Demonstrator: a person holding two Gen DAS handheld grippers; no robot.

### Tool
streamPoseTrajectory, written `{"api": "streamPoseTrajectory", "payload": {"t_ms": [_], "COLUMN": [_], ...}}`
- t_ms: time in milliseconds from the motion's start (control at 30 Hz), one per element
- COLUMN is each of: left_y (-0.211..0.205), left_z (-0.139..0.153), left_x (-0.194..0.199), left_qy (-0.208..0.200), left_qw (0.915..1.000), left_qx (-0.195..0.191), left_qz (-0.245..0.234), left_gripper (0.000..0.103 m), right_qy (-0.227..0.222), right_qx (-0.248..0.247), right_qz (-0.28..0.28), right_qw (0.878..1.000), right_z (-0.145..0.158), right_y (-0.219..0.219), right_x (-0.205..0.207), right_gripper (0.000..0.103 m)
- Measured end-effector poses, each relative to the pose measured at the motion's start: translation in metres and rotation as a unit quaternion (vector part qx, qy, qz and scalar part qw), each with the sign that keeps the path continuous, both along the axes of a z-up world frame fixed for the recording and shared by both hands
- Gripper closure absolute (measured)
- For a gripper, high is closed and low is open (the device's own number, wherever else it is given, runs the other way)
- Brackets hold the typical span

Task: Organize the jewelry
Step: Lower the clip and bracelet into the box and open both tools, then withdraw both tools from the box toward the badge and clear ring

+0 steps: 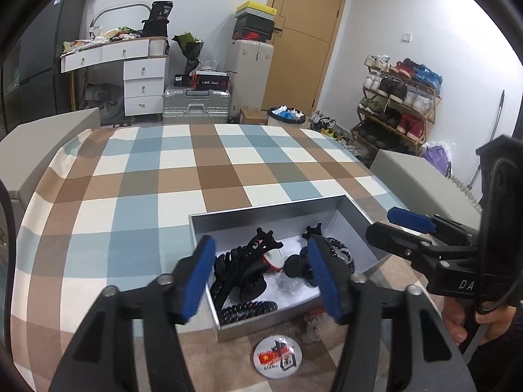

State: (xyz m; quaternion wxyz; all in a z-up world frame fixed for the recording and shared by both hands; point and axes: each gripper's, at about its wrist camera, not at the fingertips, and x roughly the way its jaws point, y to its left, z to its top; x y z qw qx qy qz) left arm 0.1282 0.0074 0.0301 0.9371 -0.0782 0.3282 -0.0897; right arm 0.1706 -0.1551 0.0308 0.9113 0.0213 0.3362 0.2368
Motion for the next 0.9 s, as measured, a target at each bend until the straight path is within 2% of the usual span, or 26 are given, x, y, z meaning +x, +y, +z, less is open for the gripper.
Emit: {"api": "streamPoseTrajectory", "payload": {"t_ms": [67, 200, 267, 367, 700, 900], "left_y": [0.002, 0.007, 0.011, 0.015, 0.007, 0.006], "left_z": [0.001, 0.0, -0.002, -0.007, -0.03, -0.039], "left_x": [-0.004, -0.016, -0.021, -0.028, -0.04, -0.041], "left_qy": [-0.001, -0.003, -0.004, -0.007, 0.04, 0.062], "left_qw": [1.0, 0.9999, 0.9997, 0.9994, 0.9987, 0.9976], "left_qx": [0.004, 0.007, 0.006, 0.002, 0.02, 0.022], "left_qz": [0.006, 0.014, 0.024, 0.033, 0.024, 0.019], "left_gripper": [0.027, 0.013, 0.001, 0.001, 0.001, 0.001], "right_qy": [0.003, 0.01, 0.021, 0.031, 0.082, 0.09], "right_qx": [-0.005, -0.009, -0.013, -0.016, -0.015, -0.021], "right_qz": [-0.005, -0.008, -0.006, -0.005, 0.005, 0.028], "right_qw": [1.0, 1.0, 1.0, 0.999, 0.996, 0.995], "right_z": [0.0, -0.001, -0.004, -0.009, -0.031, -0.036], "right_y": [-0.002, -0.008, -0.01, -0.011, -0.004, 0.005], "right_x": [-0.005, -0.015, -0.021, -0.027, -0.034, -0.038], "right_gripper": [0.011, 0.007, 0.004, 0.004, 0.005, 0.006]}}
